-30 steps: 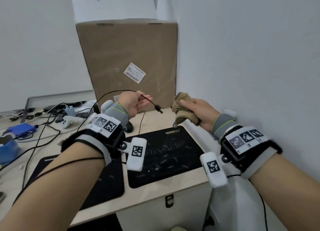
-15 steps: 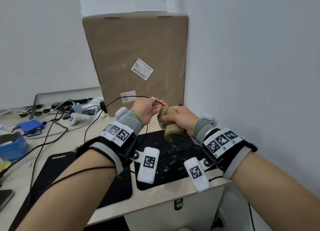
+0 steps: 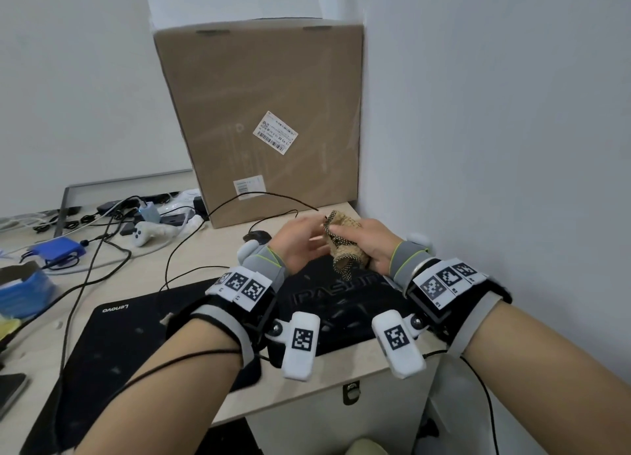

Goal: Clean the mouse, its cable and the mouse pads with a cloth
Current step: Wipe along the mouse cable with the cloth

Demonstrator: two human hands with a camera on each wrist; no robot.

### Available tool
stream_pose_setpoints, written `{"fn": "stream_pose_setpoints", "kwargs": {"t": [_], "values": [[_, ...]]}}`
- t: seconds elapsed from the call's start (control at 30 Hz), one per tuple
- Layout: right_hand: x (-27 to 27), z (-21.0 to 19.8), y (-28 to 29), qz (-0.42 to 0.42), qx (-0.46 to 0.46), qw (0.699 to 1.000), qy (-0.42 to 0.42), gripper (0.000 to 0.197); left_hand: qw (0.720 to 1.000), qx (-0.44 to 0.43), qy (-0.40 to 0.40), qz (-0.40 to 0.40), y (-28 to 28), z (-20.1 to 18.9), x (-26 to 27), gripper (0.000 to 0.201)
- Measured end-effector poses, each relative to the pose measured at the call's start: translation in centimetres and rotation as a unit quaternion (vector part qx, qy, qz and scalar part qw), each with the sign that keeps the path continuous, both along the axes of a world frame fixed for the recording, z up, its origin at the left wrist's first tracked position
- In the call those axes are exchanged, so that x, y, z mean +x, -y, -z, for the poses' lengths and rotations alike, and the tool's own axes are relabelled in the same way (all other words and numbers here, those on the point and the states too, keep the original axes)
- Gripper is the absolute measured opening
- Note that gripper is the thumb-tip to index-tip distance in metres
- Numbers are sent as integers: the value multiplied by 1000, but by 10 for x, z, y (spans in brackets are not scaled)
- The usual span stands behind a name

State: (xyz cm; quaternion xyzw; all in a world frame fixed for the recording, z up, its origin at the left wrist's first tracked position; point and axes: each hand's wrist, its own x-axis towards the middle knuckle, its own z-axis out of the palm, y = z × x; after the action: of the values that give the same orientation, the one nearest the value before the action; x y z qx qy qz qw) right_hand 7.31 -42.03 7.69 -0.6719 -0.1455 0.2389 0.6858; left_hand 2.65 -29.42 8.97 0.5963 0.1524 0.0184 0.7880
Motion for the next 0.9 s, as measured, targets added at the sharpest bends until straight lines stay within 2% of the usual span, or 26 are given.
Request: {"fn": "stream_pose_setpoints", "kwargs": {"t": [0.1,0.27,0.33,0.43,0.53,0.63,0.73,0.8,0.9], "values": [[-4,6,2,-23,-8,1000,-3,3,998,47,-29,15,7,5,-6,17],[-8,12,2,-11,-55,998,-14,17,995,86,-51,-24,10,6,-9,22],[-5,16,3,29,-71,997,-32,21,994,80,-49,-58,10,5,-9,25],[2,23,16,153,-97,983,-9,31,992,50,-46,-111,-4,7,-8,22],[-7,18,24,204,-112,964,125,27,991,30,-49,-117,-17,10,-10,15],[-24,2,16,165,-141,931,294,24,993,29,-44,-106,-16,10,-12,23],[-37,-3,2,101,-150,890,418,25,994,39,-40,-92,-10,5,-12,22],[-43,1,-5,50,-157,864,477,32,993,63,-51,-84,-9,0,-13,26],[-42,10,-9,-7,-208,837,506,45,993,49,-91,-54,-18,-5,-16,30]]}}
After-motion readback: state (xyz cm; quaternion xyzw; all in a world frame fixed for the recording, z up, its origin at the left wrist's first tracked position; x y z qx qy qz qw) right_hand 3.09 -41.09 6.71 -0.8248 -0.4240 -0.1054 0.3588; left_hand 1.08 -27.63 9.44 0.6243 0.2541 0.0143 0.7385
